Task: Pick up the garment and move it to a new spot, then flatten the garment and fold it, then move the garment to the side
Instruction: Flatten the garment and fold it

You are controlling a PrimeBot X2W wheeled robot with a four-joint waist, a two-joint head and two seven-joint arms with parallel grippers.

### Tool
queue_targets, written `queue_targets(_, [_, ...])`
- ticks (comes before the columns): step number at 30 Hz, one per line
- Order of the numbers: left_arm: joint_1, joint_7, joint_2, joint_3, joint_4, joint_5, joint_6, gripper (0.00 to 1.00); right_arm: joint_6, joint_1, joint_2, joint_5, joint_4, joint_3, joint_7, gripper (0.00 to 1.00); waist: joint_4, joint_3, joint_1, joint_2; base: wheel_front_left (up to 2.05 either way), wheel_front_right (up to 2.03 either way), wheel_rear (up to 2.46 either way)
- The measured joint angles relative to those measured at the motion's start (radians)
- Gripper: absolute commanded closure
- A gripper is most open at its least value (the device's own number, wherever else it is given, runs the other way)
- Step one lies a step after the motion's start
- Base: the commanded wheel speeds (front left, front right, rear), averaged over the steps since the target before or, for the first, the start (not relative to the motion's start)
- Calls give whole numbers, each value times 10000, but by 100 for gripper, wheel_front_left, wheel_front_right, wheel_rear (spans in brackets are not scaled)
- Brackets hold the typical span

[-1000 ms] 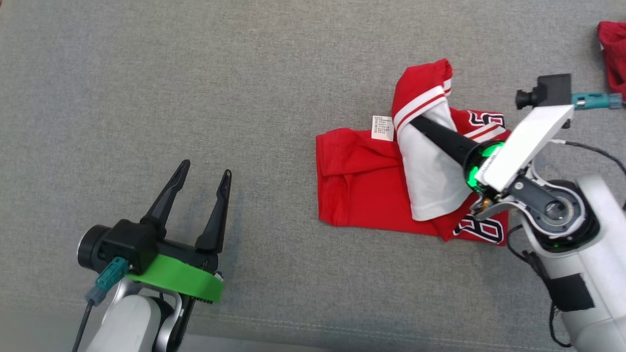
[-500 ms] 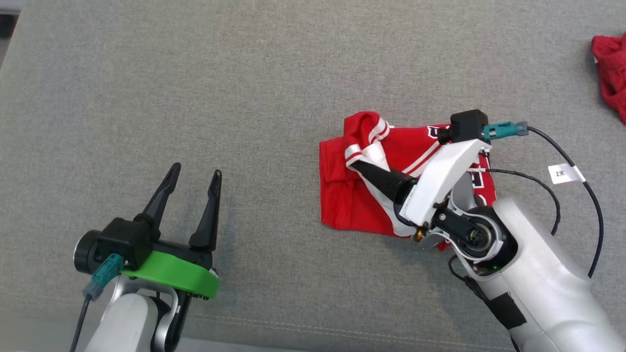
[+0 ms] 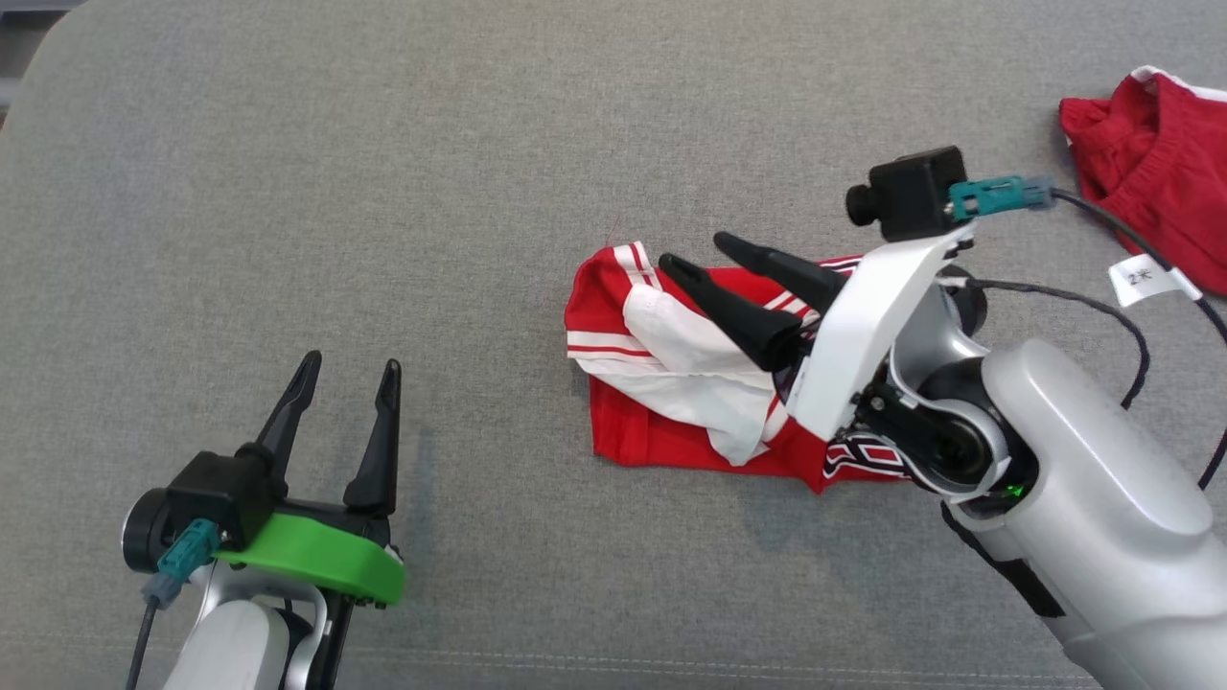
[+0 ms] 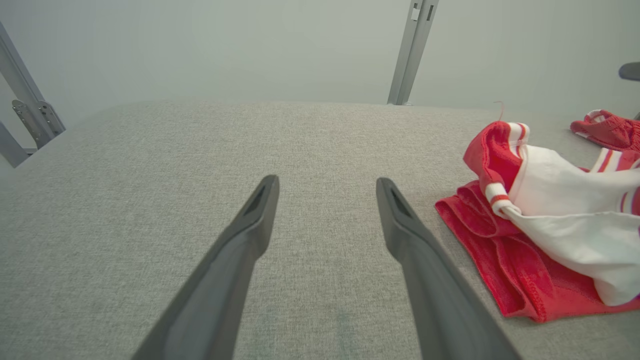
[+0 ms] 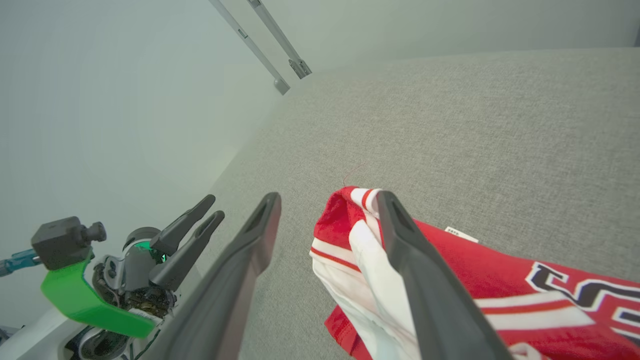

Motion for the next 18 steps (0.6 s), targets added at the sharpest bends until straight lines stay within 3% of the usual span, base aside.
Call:
queue_targets(5, [243, 0, -10, 173, -157, -6, 81, 0, -226, 138, -420, 219, -604, -1354, -545, 0, -268, -260, 0, 0, 0, 0, 0])
queue_targets(10, [259, 0, -104, 102, -318, -6, 90, 0, -508, 1376, -1383, 554, 251, -2926, -930, 0, -493, -298, 0, 0, 0, 0, 0])
queue_targets(15, [260, 0, -249, -69, -477, -6, 79, 0, -531, 2503, -1570, 972, 1085, -3321, -1028, 0, -521, -64, 0, 0, 0, 0, 0])
queue_targets(18, [250, 0, -303, -127, -562, 0, 71, 0, -525, 2644, -1369, 1563, 1204, -3405, -1026, 0, -500, 124, 0, 0, 0, 0, 0])
